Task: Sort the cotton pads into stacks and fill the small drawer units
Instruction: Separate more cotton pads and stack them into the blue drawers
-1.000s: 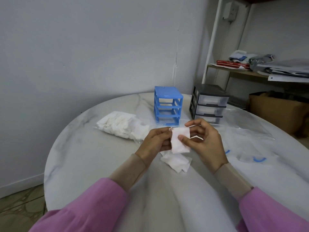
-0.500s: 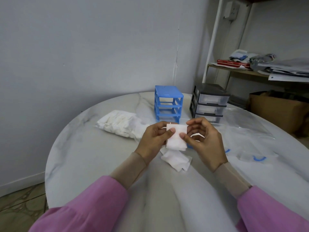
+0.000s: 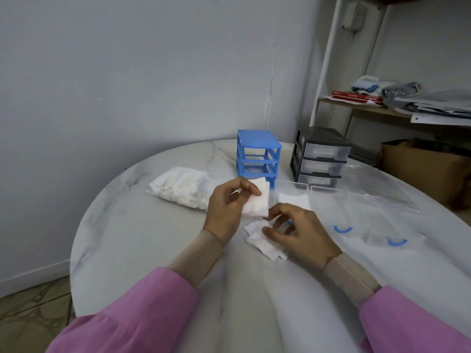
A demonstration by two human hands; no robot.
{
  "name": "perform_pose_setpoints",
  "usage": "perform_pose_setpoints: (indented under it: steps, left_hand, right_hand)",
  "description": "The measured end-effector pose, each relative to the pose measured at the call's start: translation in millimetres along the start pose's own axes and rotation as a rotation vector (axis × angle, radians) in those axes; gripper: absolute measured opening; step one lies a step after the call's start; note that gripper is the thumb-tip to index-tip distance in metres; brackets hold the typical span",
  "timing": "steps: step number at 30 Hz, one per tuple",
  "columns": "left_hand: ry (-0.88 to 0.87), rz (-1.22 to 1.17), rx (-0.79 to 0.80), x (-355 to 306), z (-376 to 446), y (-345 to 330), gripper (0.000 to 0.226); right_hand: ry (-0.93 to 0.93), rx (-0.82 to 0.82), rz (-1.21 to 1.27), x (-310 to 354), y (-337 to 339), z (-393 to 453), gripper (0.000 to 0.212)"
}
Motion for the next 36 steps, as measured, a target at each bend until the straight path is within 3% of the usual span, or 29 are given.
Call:
perform_pose_setpoints:
  steps: [5,15,22,29,32,36]
  left_hand:
    - [0.069,-0.108,0.05,5,0,-4,0.022]
    - [0.122,-0.091,-0.078,10,0,13,0.031]
    - [0.13,-0.035,-0.105,12,0,16,0.029]
    - [0.116,-0.008,-0.099,12,0,14,0.031]
    - [0.115,0.001,-0.087,15,0,12,0.03]
    - [0.119,0.009,-0.071,17,0,9,0.028]
  right_hand:
    - [-0.021,0.115,-0.113,-6,-14,-2,0.034]
    - [-0.144,0.037,0.044,-15,-3,-3,0.021]
    - [-0.146,0.138,-0.122,-18,-8,-3,0.009]
    - [-0.171,0.143,-0.018,-18,-8,-5,0.016]
    - [-0.126,0.154,-0.091,-15,-9,-4,0.016]
    - [-0.083,0.128,-0.007,-10,-8,-3,0.017]
Point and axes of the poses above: each hand's wrist, its own z-axis towards the middle knuckle, its own y-axis out of the back of the hand, x = y × z, the point moved 10 cm from there along z, towards the middle knuckle, and after that the axes turned 15 degrees about z, right-handed, at the moved point
